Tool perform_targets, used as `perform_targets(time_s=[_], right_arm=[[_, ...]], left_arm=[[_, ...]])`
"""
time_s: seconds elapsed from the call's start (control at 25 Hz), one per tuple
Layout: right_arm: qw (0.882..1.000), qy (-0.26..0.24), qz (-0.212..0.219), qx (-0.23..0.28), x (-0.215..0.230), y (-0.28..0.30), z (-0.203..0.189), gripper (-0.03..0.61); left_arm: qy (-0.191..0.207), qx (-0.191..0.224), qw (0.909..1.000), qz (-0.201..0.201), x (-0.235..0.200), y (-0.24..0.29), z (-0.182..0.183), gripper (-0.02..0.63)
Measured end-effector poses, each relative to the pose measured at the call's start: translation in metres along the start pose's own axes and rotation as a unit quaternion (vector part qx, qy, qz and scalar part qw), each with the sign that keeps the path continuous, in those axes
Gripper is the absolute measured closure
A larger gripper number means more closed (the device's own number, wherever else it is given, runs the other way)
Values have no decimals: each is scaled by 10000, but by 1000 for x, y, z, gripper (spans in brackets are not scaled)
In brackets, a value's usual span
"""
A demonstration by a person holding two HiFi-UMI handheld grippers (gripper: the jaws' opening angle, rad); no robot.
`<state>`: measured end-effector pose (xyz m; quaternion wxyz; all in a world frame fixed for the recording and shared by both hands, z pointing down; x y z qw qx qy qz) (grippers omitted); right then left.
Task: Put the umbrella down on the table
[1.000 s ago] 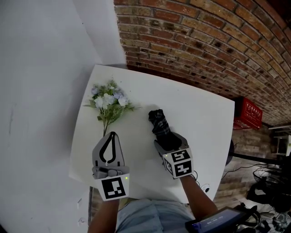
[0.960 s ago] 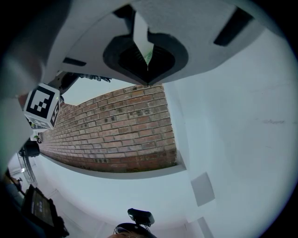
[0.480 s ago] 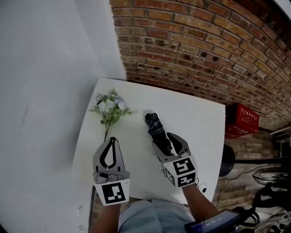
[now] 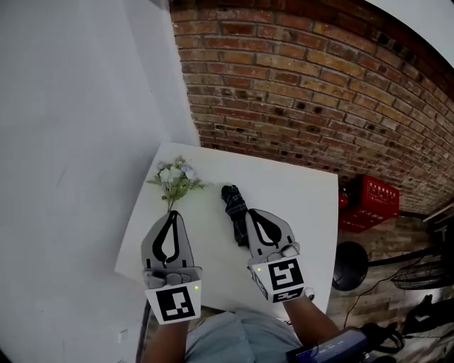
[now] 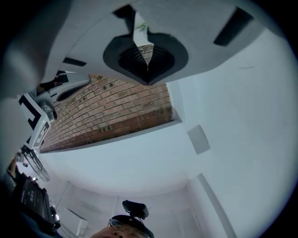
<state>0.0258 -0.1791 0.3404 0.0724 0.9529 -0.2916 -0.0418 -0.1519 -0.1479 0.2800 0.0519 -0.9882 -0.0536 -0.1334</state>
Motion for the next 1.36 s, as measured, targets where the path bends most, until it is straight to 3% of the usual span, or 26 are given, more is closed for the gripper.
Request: perform_targets(time_s=[0.52, 1.36], right_arm=[[9993, -163, 185, 279, -2, -23, 20, 574], [9994, -189, 175, 217, -2, -21, 18, 574]], left_arm=[[69, 137, 9998, 123, 11, -23, 20, 605], [101, 149, 9998, 90, 13, -23, 17, 606]])
Point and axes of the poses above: the fingertips, and each gripper's own axes: y forward along the fingers, x to its right, z out of its top, the point moved 5 cm from there along -y, backward along the fingers, and after that the axes turned 3 degrees about z, right-handed, at the moved point
